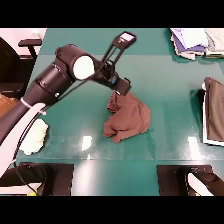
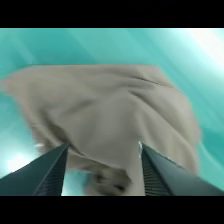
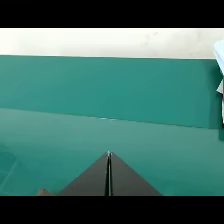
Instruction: Fold the shirts.
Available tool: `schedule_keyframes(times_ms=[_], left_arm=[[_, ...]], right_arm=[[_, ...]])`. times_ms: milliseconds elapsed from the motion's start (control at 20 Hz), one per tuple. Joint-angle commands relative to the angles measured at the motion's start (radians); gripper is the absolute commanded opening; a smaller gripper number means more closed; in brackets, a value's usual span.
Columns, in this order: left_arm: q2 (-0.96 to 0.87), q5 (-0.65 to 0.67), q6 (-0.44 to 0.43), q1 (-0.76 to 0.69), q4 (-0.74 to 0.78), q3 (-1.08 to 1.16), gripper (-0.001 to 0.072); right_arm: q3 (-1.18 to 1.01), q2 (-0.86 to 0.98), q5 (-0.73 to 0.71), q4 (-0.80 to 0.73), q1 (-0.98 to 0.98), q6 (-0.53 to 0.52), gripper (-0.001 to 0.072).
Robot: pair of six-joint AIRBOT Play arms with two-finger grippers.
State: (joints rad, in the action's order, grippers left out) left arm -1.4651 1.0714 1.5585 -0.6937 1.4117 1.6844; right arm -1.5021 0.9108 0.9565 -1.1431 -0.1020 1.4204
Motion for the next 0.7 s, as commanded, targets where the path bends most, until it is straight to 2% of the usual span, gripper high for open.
schedule_keyframes(times_ms=[0, 200, 350, 650], left_arm=[[-0.048, -0.004, 0.016, 0.134, -0.033, -0.002, 0.0530], [-0.176, 0.013, 0.013, 0.243, -0.142, -0.003, 0.0530], [-0.255, 0.048, 0.012, 0.258, -0.165, -0.013, 0.0530], [-0.278, 0.037, -0.063, 0.258, -0.280, -0.177, 0.0529]], right_arm=[[0.000, 0.000, 0.013, 0.000, 0.000, 0.000, 0.0019], [0.000, 0.000, 0.021, 0.000, 0.000, 0.000, 0.0019], [0.000, 0.000, 0.024, 0.000, 0.000, 0.000, 0.0019], [0.000, 0.000, 0.023, 0.001, 0.000, 0.000, 0.0019]])
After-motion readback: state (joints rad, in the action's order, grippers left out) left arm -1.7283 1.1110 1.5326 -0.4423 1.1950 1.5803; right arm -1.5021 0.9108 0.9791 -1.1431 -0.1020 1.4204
